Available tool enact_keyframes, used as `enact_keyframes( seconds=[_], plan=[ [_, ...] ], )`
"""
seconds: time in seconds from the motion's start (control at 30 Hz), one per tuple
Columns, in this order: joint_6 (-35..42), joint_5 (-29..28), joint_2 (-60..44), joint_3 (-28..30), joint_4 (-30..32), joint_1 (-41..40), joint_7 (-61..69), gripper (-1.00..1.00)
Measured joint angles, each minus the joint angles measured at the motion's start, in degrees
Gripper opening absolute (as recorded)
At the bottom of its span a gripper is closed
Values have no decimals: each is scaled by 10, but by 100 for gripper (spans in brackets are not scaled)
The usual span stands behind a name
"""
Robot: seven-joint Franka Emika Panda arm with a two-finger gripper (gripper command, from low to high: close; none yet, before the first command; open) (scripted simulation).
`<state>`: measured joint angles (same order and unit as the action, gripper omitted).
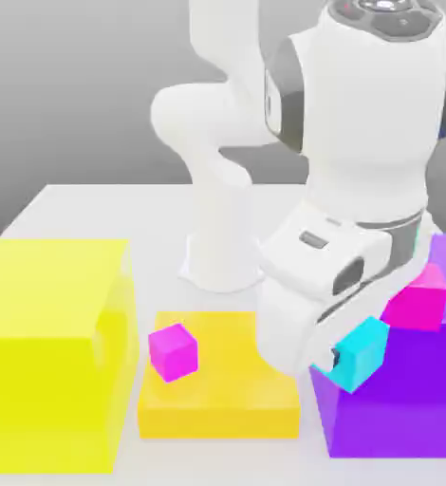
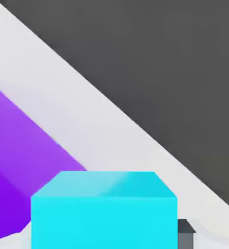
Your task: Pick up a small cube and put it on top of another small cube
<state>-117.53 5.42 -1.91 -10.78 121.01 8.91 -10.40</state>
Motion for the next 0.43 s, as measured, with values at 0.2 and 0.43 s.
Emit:
enact_keyframes(
  seconds=[0.2, 0.43],
  plan=[
    [22, -7, 116, -75, 43, 93, -111, -100],
    [-57, -17, 100, -92, 100, 101, -136, 100]
  ],
)
